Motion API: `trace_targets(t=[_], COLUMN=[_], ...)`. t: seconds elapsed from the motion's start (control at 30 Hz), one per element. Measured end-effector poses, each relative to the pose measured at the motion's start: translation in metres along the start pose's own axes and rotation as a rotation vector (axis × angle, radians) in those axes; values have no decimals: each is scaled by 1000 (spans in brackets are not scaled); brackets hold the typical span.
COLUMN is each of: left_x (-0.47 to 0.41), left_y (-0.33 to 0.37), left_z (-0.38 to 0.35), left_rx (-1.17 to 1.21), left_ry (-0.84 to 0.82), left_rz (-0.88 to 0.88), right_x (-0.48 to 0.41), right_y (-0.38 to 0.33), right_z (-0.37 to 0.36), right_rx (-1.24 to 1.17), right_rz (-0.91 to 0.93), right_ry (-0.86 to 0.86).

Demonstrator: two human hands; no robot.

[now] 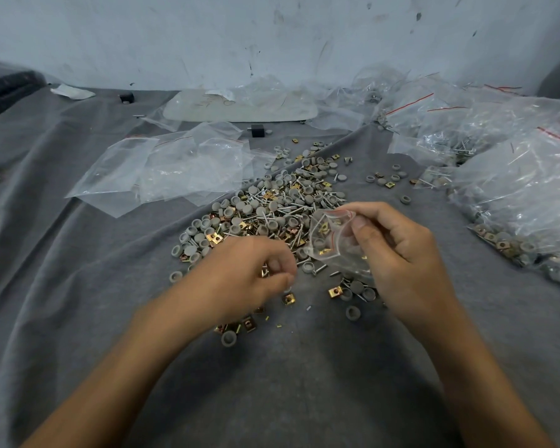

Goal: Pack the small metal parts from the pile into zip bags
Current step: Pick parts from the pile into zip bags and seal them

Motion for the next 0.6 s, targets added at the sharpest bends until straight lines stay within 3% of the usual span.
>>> trace_targets(t=[0.13, 0.33, 0.47, 0.6], left_x=[4, 5, 3, 2], left_y=[6, 6, -4, -10], left_z=[-22, -24, -6, 24], left_rx=[-255, -292, -73, 335], left_ry=[-162, -172, -57, 158], left_rz=[-63, -90, 5, 46], right_x=[1, 1, 1, 2], right_y=[0, 1, 3, 4], right_z=[0, -3, -5, -9], right_rx=[3, 15, 15, 28], right_rz=[-11, -7, 1, 19], right_ry=[-5, -29, -46, -78])
Point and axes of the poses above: each hand's wrist, its own x-axis away from the middle knuckle, its own z-axis out of the back of the hand, y = z × x, the point moved 9 cm from there along -x, towards the middle knuckle, and after that the axes turned 3 degrees about z, right-handed, at the moved point
